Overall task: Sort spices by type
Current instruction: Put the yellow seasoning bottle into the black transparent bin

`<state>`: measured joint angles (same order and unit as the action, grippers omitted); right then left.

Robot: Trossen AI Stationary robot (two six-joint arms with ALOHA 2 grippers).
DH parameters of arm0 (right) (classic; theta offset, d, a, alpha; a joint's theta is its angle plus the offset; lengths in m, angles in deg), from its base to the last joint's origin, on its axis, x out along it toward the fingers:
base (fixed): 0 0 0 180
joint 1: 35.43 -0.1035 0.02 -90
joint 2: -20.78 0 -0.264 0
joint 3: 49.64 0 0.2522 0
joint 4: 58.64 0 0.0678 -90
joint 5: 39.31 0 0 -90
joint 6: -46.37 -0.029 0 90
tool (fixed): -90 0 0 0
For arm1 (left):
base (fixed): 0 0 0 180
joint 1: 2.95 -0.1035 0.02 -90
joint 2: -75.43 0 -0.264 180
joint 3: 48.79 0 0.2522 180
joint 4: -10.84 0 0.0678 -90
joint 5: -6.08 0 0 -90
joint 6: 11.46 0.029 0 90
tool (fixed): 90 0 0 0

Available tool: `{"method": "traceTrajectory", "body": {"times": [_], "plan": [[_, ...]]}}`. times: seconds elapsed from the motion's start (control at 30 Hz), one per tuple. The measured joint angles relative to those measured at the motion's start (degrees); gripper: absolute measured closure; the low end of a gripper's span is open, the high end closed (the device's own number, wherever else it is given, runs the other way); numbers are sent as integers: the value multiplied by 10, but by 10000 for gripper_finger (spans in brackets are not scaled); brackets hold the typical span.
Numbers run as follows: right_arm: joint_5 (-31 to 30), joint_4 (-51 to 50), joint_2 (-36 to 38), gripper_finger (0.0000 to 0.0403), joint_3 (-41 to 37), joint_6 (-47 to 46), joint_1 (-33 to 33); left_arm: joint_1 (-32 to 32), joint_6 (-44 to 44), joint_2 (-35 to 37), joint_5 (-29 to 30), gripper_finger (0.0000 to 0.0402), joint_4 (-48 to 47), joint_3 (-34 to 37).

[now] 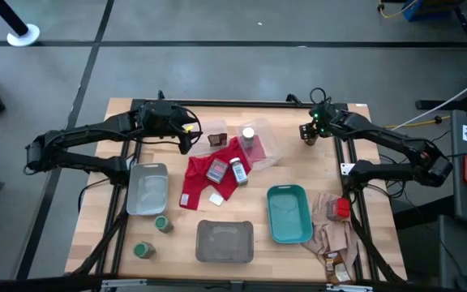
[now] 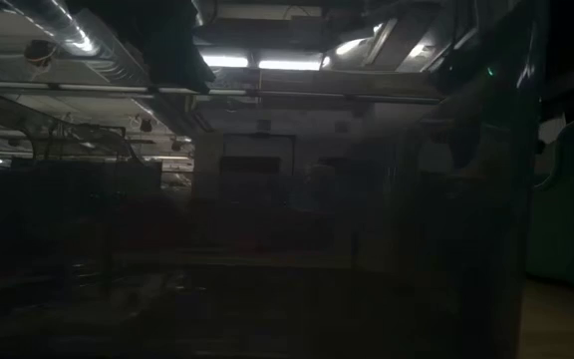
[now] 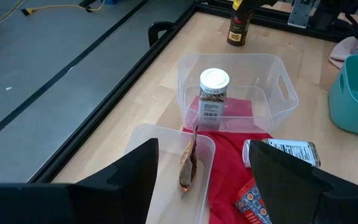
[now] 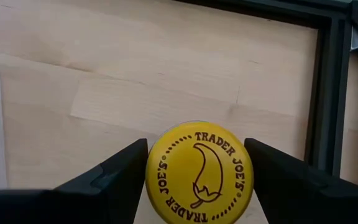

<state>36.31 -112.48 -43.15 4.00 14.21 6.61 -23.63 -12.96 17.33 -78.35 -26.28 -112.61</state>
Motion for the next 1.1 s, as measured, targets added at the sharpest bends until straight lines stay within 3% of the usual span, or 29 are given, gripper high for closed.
{"method": "traceTrajectory", "body": {"times": [0.53, 1.1], "plan": [[33, -22, -6, 139, -3, 10, 0, 0, 0, 0, 0, 167, 0, 0], [28, -29, -80, 139, -3, 12, 0, 0, 0, 0, 0, 167, 0, 0]]}}
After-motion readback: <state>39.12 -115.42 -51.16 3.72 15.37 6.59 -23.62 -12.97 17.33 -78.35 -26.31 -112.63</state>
